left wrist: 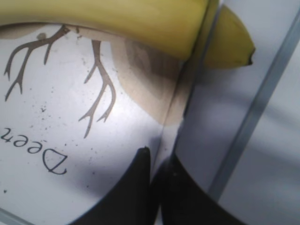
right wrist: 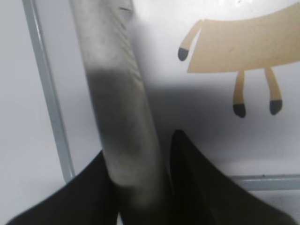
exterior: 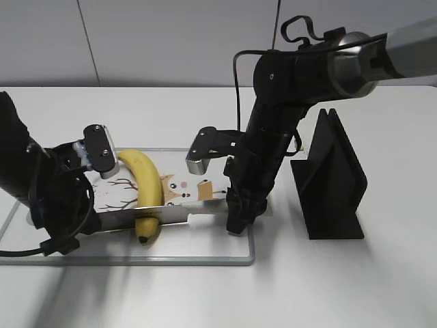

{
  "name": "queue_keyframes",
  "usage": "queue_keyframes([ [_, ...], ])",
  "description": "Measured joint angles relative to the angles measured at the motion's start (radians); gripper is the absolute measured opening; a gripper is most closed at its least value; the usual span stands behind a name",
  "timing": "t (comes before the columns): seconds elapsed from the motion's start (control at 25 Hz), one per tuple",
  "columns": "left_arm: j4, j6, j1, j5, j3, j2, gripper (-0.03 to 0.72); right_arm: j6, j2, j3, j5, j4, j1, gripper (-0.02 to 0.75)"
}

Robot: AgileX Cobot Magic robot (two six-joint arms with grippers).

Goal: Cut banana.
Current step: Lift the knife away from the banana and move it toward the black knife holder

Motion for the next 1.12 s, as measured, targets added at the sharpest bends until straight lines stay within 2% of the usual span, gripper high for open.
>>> queue_keyframes([
  [0.48, 0.009, 0.000, 0.000, 0.002, 0.005, -0.030, 0.022, 0.000, -0.017, 0.001, -0.005, 0.001, 0.000, 0.251],
  [1.12, 0.036, -0.014, 0.000, 0.097, 0.005, -0.305, 0.010, 0.001, -0.234, 0.010, 0.013, -0.016, 0.002, 0.252],
])
